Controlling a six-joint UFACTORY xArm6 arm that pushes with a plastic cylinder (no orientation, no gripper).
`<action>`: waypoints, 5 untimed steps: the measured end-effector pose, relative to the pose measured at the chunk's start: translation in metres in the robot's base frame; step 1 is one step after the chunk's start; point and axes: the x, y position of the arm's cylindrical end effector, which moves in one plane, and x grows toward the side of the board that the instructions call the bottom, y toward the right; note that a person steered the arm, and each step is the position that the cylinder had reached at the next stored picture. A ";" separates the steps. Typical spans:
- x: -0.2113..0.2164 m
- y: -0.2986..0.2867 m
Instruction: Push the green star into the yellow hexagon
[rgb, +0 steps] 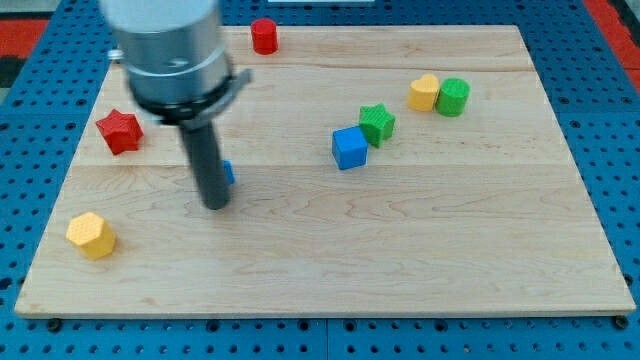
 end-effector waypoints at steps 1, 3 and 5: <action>-0.028 0.021; -0.129 0.139; -0.107 0.212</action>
